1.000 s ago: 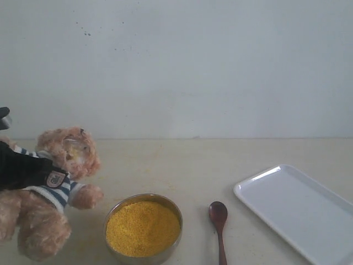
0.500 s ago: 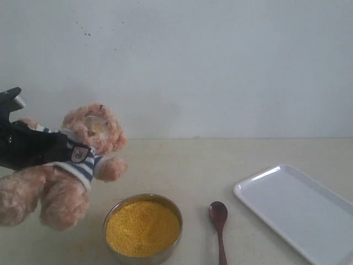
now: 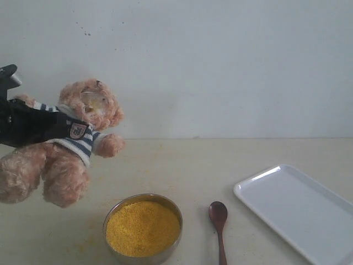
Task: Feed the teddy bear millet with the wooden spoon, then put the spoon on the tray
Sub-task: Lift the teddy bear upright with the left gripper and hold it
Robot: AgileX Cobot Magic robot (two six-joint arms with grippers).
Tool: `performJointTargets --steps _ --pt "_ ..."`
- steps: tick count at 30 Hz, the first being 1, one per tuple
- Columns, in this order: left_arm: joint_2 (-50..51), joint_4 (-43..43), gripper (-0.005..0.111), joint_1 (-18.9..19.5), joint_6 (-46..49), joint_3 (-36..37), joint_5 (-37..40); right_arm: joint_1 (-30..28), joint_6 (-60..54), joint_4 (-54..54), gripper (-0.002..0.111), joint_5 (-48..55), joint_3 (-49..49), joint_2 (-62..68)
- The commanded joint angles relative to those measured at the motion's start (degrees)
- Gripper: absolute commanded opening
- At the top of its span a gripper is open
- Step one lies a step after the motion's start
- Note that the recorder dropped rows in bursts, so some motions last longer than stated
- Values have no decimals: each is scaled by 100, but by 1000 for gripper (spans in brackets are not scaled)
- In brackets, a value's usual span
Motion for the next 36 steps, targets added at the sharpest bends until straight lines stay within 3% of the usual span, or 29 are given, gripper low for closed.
performJointTargets --steps 1,36 --pt "-41 12 4 6 30 -48 149 -14 -15 99 0 -79 -15 -12" --pt "-41 507 4 6 30 -48 550 -14 -1 98 0 -79 -15 -12"
